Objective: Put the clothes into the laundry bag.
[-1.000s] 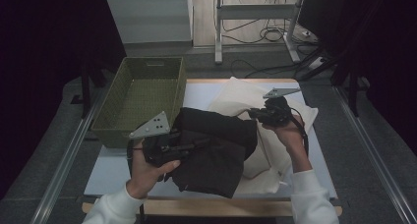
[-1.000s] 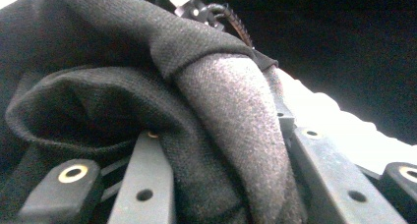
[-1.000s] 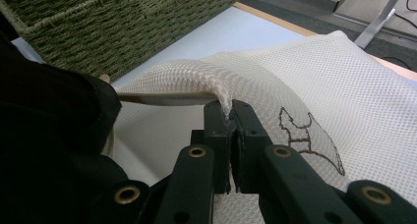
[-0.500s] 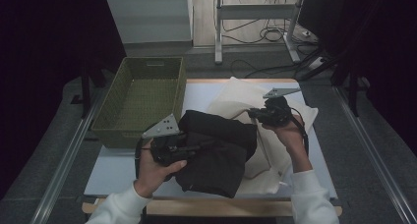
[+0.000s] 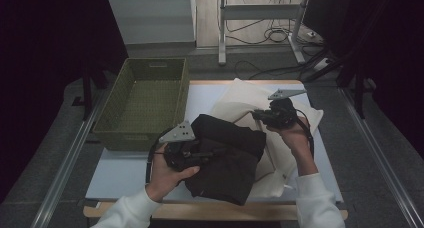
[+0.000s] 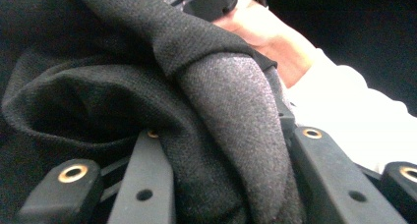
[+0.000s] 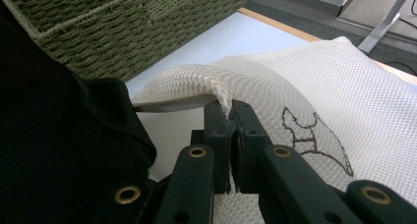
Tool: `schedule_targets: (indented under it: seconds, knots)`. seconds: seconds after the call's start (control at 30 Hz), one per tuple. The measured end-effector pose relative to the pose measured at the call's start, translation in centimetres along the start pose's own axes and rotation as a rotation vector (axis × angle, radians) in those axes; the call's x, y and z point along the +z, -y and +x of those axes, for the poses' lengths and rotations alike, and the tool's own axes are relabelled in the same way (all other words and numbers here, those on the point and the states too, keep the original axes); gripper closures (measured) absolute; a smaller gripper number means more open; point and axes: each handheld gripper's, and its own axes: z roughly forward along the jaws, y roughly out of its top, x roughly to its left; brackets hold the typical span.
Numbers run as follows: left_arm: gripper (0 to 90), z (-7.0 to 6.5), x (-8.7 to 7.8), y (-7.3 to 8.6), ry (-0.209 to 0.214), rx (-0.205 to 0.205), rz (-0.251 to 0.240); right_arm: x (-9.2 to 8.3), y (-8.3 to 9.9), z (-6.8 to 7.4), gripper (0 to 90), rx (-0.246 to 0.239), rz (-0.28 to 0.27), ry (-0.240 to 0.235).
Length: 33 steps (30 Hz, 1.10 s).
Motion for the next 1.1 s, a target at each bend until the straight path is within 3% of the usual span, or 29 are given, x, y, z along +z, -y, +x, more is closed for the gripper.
schedule_targets:
  seconds: [0.2,0.6,1.1]
  knots:
    - [66.8,0.3,1.2,0.4,-0.001,-0.011,0.020,-0.1,-0.1,0.2,86.2,-0.006,-0.003,-0.003]
    - [66.6,0.8,3.1,0.8,-0.050,0.027,0.058,-0.2,-0.2,0.4,86.3,-0.014,0.000,-0.007]
    - [66.3,2.3,5.5,1.7,-0.085,0.017,0.118,-0.1,-0.3,0.7,86.4,-0.021,0.006,-0.011]
